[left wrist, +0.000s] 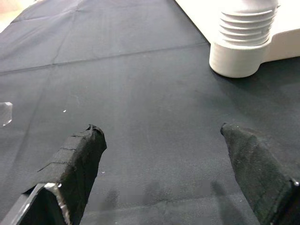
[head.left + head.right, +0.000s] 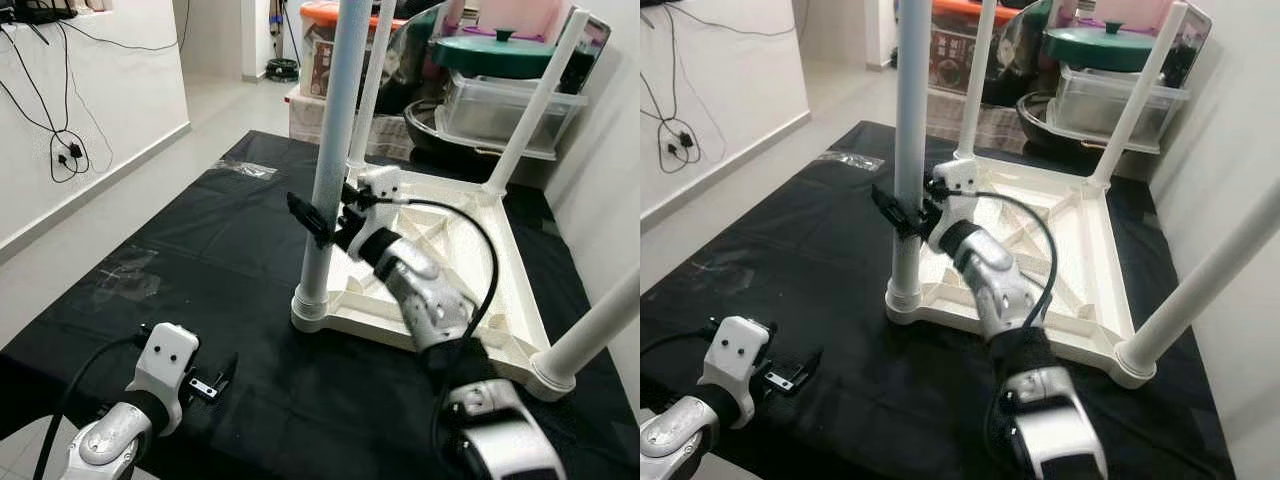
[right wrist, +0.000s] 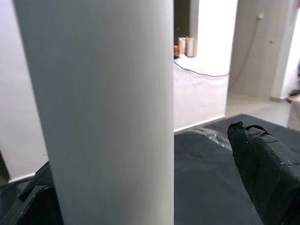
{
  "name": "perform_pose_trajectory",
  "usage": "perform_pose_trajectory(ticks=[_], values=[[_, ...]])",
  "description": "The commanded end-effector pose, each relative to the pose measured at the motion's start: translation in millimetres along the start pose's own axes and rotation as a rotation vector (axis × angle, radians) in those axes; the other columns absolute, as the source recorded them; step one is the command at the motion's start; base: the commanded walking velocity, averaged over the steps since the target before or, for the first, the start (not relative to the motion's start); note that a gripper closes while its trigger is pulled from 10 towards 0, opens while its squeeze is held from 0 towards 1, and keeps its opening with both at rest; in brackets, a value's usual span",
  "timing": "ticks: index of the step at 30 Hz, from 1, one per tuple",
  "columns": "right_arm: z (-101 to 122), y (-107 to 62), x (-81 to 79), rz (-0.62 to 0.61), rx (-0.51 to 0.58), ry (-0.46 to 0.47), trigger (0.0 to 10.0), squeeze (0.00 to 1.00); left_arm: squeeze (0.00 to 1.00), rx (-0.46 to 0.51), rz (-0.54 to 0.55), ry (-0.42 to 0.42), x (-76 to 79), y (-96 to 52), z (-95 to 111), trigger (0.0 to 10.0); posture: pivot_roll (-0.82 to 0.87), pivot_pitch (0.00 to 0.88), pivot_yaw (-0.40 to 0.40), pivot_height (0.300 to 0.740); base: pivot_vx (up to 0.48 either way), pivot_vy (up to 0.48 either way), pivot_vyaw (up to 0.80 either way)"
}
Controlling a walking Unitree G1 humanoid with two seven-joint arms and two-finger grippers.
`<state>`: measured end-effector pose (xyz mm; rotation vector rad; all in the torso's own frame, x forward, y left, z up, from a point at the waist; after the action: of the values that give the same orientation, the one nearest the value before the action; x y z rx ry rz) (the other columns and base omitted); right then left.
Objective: Building children table
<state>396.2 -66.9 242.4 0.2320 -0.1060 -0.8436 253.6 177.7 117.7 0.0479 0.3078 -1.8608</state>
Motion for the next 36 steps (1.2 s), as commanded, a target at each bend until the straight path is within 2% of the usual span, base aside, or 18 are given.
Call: perform_pose_trajectory(ticks=[1, 2, 5, 10, 12, 14, 17, 18, 19, 20, 21, 23, 24, 26, 27, 36], values=[[0, -1.9, 7.1, 0.002, -0.004, 0.013, 10.0, 0.06, 0.0, -0.024, -0.017, 0.017, 2.2, -0.6, -5, 10.0, 0.11, 0.0, -0.098, 0.74, 0.0, 0.0, 0.0], [1, -1.9, 8.0, 0.011, -0.007, 0.005, 10.0, 0.03, 0.0, -0.024, -0.016, 0.017, 2.4, -0.8, -6, 10.0, 0.11, 0.0, -0.098, 0.74, 0.0, 0.0, 0.0], [2, -1.9, 8.2, 0.019, -0.009, 0.001, 10.0, 0.02, 0.0, -0.025, -0.017, 0.017, 2.5, -0.9, -6, 10.0, 0.11, 0.0, -0.098, 0.74, 0.0, 0.0, 0.0], [1, -4.6, -4.1, 0.191, -0.025, 0.003, 10.0, 0.0, 0.0, -0.027, -0.022, 0.02, 3.2, -0.7, -6, 10.0, 0.11, 0.0, -0.098, 0.74, 0.0, 0.0, 0.0], [1, -4.8, -4.9, 0.213, -0.029, 0.005, 10.0, 0.0, 0.0, -0.026, -0.022, 0.021, 3.1, -0.5, -6, 10.0, 0.11, 0.0, -0.098, 0.74, 0.0, 0.0, 0.0], [-1, -5.2, -5.6, 0.238, -0.036, 0.004, 8.2, 0.0, 0.0, -0.026, -0.022, 0.023, 3.0, -0.5, -6, 10.0, 0.11, 0.0, -0.098, 0.74, 0.0, 0.0, 0.0], [-2, -5.4, -6.8, 0.258, -0.041, 0.004, 8.2, 0.0, 0.0, -0.027, -0.022, 0.024, 2.8, -0.6, -7, 10.0, 0.11, 0.0, -0.098, 0.74, 0.0, 0.0, 0.0], [-3, -6.2, -9.4, 0.293, -0.042, 0.003, 7.4, 0.0, 0.0, -0.028, -0.021, 0.023, 2.7, -1.0, -7, 10.0, 0.11, 0.0, -0.098, 0.74, 0.0, 0.0, 0.0], [-3, -6.2, -9.4, 0.293, -0.042, 0.003, 7.4, 0.0, 0.0, -0.028, -0.021, 0.023, 2.7, -1.0, -7, 10.0, 0.11, 0.0, -0.098, 0.74, 0.0, 0.0, 0.0], [-3, -6.7, -10.6, 0.318, -0.044, -0.001, 6.6, 0.0, 0.0, -0.029, -0.02, 0.023, 2.7, -1.1, -7, 10.0, 0.11, 0.0, -0.103, 0.74, 0.0, 0.0, 0.0], [-3, -6.9, -11.1, 0.336, -0.045, -0.005, 7.9, 0.0, 0.0, -0.029, -0.02, 0.023, 2.8, -1.2, -7, 10.0, 0.11, 0.0, -0.106, 0.74, 0.0, 0.0, 0.0], [-2, -7.0, -10.9, 0.347, -0.046, -0.007, 7.9, 0.0, 0.0, -0.03, -0.02, 0.023, 2.9, -1.2, -7, 10.0, 0.11, 0.0, -0.106, 0.74, 0.0, 0.0, 0.0], [-2, -6.4, -10.7, 0.354, -0.046, -0.011, 8.8, 0.0, 0.0, -0.03, -0.019, 0.024, 2.9, -1.2, -7, 10.0, 0.11, 0.0, -0.107, 0.74, 0.0, 0.0, 0.0], [-1, -5.9, -10.7, 0.359, -0.046, -0.013, 8.8, 0.0, 0.0, -0.03, -0.019, 0.024, 2.8, -1.2, -7, 10.0, 0.11, 0.0, -0.107, 0.74, 0.0, 0.0, 0.0], [0, -4.7, -11.3, 0.373, -0.045, -0.019, 10.0, 0.0, 0.0, -0.03, -0.019, 0.025, 2.7, -1.3, -7, 10.0, 0.11, 0.0, -0.108, 0.74, 0.0, 0.0, 0.0], [0, -1.6, -11.2, 0.389, -0.054, -0.035, 10.0, 0.0, 0.0, -0.031, -0.018, 0.027, 2.5, -1.5, -8, 10.0, 0.12, 0.0, -0.113, 0.74, 0.0, 0.0, 0.0]])
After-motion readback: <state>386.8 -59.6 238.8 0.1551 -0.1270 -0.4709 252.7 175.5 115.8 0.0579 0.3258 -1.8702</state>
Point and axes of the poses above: a point about 5 cm out from each wrist's last joint towards the gripper, its own y axis pointing out of the wrist towards the gripper, its own z axis along the axis of the wrist's last joint, x = y × z, the point moved 3 cm from there along y, pointing out of the wrist towards the gripper, and after that the axes turned 2 degrees about -y, right-handed, at the moved point
